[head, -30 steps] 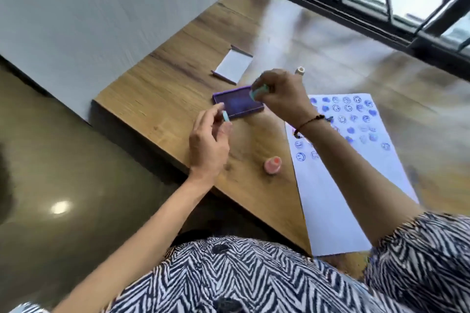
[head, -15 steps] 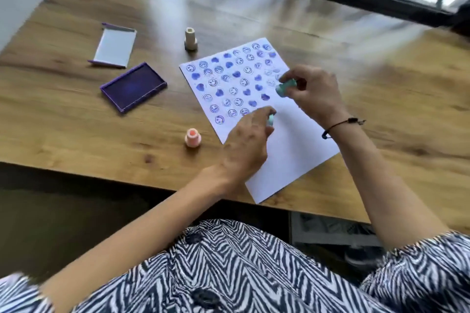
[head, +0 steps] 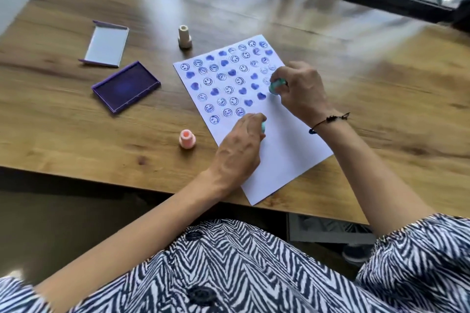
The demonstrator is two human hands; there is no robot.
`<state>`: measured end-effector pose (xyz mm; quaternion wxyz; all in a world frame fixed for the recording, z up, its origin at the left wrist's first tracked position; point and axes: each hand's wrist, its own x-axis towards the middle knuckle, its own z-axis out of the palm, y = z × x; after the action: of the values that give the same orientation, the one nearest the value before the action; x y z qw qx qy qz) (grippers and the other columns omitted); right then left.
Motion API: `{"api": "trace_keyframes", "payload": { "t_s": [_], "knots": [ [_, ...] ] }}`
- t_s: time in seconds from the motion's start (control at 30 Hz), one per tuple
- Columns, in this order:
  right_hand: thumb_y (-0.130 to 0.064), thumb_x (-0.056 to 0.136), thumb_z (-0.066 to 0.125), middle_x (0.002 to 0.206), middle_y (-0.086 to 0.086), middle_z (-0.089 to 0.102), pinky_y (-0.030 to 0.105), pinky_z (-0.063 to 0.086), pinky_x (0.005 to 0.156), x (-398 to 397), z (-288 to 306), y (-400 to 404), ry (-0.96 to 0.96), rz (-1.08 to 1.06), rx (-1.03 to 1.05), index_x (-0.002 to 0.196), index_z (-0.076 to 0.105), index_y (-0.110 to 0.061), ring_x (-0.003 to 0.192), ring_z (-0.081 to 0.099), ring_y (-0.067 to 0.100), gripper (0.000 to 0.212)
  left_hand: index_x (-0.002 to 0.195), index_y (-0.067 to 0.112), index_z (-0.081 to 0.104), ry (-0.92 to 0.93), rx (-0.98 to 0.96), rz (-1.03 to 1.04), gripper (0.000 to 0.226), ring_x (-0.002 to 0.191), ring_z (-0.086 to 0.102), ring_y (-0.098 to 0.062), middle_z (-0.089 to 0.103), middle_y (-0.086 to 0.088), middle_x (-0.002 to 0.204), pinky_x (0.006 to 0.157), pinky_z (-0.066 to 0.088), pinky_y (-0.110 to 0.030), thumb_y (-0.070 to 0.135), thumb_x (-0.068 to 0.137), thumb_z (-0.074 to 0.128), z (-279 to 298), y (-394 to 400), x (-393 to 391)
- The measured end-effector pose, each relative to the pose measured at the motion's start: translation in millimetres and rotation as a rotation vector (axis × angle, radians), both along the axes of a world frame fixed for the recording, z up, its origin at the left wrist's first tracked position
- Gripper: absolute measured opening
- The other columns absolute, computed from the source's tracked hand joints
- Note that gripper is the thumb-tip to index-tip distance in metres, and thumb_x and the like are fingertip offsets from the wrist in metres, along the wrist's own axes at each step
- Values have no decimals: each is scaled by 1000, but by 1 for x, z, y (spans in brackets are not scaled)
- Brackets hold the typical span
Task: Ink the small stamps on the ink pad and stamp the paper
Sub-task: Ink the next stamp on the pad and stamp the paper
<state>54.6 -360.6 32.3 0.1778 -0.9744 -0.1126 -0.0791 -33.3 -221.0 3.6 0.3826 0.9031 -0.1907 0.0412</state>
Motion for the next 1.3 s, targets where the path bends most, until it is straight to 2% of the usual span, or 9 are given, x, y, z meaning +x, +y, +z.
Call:
{"api": "trace_keyframes", "payload": {
  "t_s": [0.37,0.53,0.83,0.93,1.0,1.03,1.07,1.17,1.3],
  "knots": [
    [1,75,50,86,22,63,32,34,62,11,0,6,57,103,-166,82,64,0,85,55,36,16,110,-6,48,8,-11,-1,28,98,58,-36,59,-25,101,90,30,-28,-6,82,42,-2,1,0],
    [3,73,47,86,22,58,41,47,64,9,0,11,57,121,-213,80,59,1,84,52,36,14,108,-7,49,-14,-10,17,27,97,58,-38,60,-26,99,90,29,-30,-6,81,45,-3,0,1],
    [0,75,50,94,21,57,40,46,65,10,4,12,144,127,-219,84,59,-3,82,55,37,12,110,-9,47,-28,-36,10,28,97,57,-40,59,-29,102,86,29,-29,-4,83,44,-1,0,0],
    [4,72,55,87,18,62,31,48,68,8,17,2,139,36,15,82,64,-2,80,57,32,15,115,-4,45,0,-61,28,30,96,56,-37,60,-26,102,79,29,-28,-1,85,43,-2,0,0],
    [5,70,59,67,4,60,6,37,54,3,32,-9,71,-89,196,78,66,-7,63,55,13,17,117,1,44,36,-86,46,32,97,55,-34,60,-23,103,74,29,-27,1,86,41,-1,1,1],
    [4,70,61,58,-7,57,2,34,48,-1,39,-15,53,-141,273,77,67,-12,53,51,0,18,117,3,44,49,-95,51,32,97,55,-33,60,-22,103,71,28,-26,1,85,40,-1,1,2],
    [2,70,63,52,-14,54,1,32,45,-5,47,-20,50,-177,347,75,66,-16,47,49,-5,19,116,4,44,58,-103,53,32,96,55,-33,61,-21,102,67,26,-26,1,85,40,-1,1,2],
    [-7,72,69,55,-10,58,7,38,45,-16,62,-27,91,-204,517,67,61,-26,42,49,-3,21,114,6,45,95,-140,88,27,94,56,-35,62,-20,105,62,23,-23,4,87,41,1,-1,5],
    [-2,73,67,62,6,58,17,43,49,-35,65,-18,202,-160,707,67,61,-25,48,49,5,25,111,8,49,252,-373,118,23,101,58,-24,66,-12,109,83,38,-27,7,89,44,10,4,10]
  ]
}}
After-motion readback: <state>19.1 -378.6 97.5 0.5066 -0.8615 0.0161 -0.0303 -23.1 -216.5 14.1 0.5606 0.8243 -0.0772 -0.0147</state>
